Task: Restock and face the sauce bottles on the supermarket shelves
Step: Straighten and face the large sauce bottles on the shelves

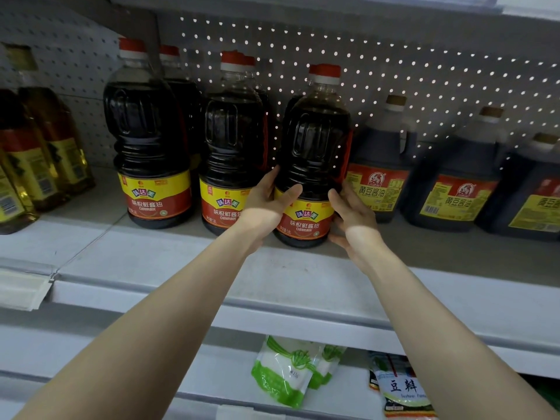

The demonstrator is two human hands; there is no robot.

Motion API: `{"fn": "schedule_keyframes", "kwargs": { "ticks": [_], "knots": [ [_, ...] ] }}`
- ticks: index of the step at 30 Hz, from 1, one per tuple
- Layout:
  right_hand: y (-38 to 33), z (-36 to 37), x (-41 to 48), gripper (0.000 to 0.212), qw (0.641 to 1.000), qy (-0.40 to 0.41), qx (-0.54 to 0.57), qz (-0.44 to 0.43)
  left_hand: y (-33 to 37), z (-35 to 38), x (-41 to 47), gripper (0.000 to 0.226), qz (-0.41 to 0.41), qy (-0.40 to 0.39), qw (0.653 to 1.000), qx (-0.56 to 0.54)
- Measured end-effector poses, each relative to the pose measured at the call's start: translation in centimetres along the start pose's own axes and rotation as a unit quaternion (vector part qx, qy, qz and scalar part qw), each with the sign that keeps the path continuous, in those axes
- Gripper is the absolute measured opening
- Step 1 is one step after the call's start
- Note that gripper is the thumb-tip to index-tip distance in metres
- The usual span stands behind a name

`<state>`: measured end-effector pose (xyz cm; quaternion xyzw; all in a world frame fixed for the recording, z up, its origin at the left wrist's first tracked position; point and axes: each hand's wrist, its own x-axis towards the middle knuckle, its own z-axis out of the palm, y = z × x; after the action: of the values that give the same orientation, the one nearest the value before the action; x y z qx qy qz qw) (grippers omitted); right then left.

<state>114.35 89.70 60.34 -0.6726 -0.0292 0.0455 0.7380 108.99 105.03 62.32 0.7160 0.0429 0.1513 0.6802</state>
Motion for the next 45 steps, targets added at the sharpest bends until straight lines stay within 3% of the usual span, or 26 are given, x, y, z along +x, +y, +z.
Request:
{"fn": "schedule_keyframes", "kwargs": {
  "ticks": [30, 35, 45],
  "knots": [
    [-0.5, 0.8, -1.0, 0.06, 1.0, 0.009, -0.009, -0.005, 0.8, 0.2, -1.0, 0.065, 0.017, 0.015, 0.999, 0.032],
    [-1.1, 0.5, -4.3, 0.06, 0.998, 0.018, -0.021, -0.05, 1.4, -0.1, -3.0, 0.059, 0.027, 0.031, 0.999, 0.031],
    [-0.5, 0.0, -14.4, 0.037, 0.994, 0.005, -0.059, -0.087, 0.3, -2.1, -12.4, 0.053, 0.037, 0.005, 0.999, 0.037]
  ]
}}
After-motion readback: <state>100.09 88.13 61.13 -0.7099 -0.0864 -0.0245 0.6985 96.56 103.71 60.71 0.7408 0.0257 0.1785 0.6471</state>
